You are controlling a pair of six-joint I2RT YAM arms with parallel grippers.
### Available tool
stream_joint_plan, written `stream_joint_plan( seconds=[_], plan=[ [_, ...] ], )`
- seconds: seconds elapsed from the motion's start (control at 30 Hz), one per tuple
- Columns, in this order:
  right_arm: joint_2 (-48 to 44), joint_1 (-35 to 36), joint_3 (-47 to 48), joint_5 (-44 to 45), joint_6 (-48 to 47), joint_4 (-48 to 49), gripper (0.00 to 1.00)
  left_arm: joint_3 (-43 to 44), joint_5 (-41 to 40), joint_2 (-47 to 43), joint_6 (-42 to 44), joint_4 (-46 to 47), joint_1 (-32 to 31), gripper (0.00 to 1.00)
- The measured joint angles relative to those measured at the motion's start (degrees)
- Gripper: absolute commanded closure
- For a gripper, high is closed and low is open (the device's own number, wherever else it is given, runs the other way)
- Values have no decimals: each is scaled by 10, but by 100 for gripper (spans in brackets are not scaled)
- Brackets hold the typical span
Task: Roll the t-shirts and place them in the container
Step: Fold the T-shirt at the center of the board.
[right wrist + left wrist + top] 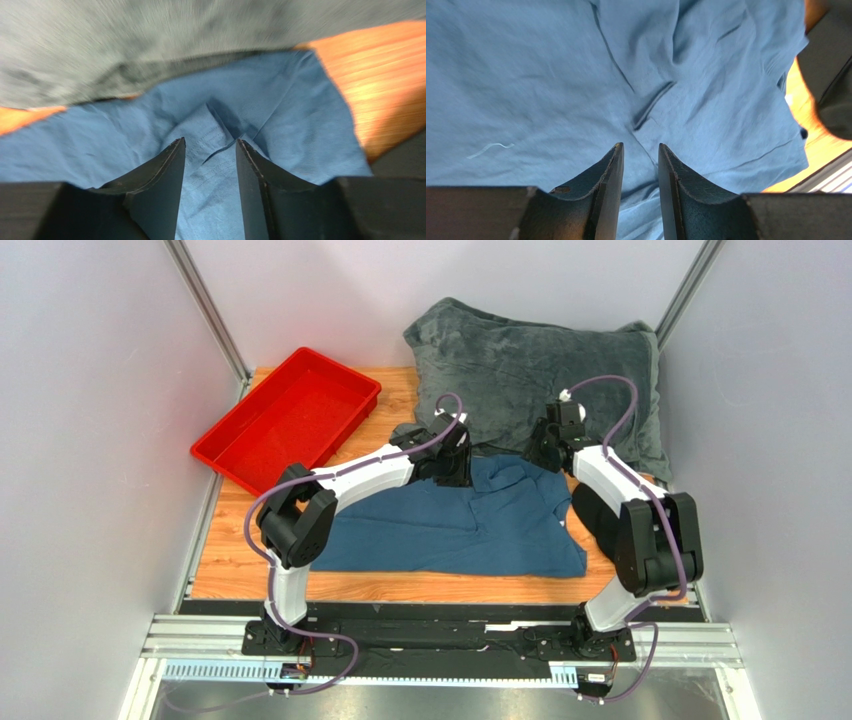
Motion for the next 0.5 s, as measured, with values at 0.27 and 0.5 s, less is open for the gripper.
stream_joint_plan(
  seconds=[0.27,0.5],
  plan=[
    [57,37,0,5,-5,-5,50,-70,-37,-68,-9,-13,49,60],
    [71,41,0,16,-9,-3,67,-135,-181,-163,-38,-81,141,61]
  ],
)
